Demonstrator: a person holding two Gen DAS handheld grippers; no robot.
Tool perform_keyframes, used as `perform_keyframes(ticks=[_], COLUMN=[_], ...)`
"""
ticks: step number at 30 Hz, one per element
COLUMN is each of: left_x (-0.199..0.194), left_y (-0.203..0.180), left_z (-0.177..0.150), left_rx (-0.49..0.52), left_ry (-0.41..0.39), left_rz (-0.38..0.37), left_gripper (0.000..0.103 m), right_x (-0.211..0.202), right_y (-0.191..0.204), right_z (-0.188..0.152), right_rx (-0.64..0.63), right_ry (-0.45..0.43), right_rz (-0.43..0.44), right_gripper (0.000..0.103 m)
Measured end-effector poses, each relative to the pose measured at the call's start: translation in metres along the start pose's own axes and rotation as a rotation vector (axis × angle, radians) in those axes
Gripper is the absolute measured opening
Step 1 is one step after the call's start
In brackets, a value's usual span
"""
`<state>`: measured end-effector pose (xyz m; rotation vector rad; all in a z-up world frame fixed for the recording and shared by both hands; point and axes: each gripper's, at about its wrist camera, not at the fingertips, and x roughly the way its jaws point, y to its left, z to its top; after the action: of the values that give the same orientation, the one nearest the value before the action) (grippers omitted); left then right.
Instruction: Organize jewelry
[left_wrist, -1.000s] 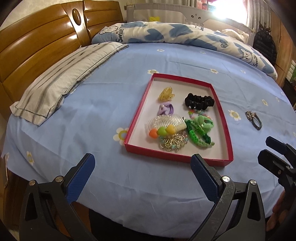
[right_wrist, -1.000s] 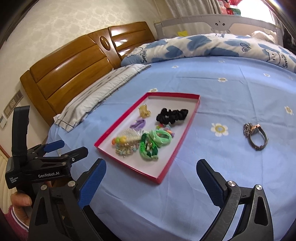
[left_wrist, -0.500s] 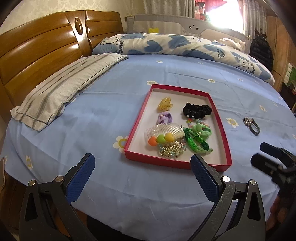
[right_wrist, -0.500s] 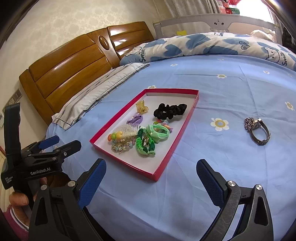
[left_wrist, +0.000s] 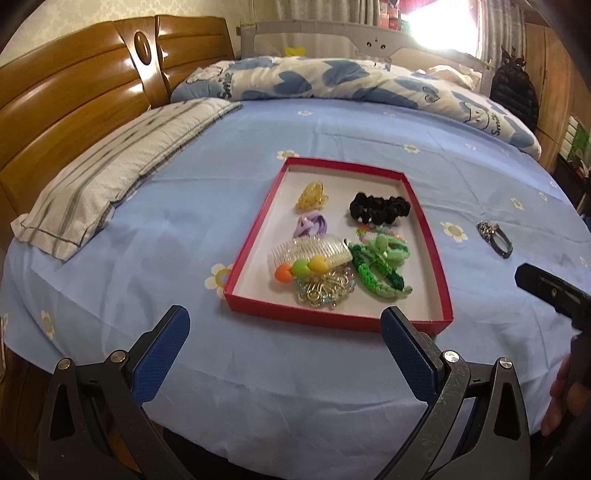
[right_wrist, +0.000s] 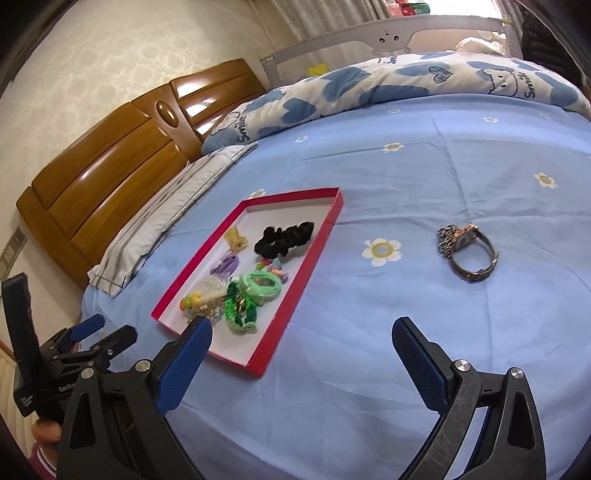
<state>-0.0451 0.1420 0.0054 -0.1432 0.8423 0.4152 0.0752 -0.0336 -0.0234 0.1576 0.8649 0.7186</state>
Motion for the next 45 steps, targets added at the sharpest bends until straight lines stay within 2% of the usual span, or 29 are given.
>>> perform_keyframes(ticks=[8, 13, 45], left_x=[0.004, 0.003, -0.001], left_y=[0.005, 0.007, 0.005], left_z=[-0.007, -0.010, -0.013], left_rx=[-0.008, -0.008, 0.012], left_ry=[0.019, 0.018, 0.007], left_rz=[0.010, 0.014, 0.025], left_gripper=[0.103, 0.103, 0.103], right_x=[0.014, 0.018, 0.020], right_y=[0.035, 0.044, 0.052], right_z=[-0.015, -0.021, -0.024], right_rx=[-0.099, -0.119, -0.145], right_ry=[0.051, 0.062, 0.067], right_rz=[0.045, 0.052, 0.045], right_gripper=[0.099, 0.099, 0.099])
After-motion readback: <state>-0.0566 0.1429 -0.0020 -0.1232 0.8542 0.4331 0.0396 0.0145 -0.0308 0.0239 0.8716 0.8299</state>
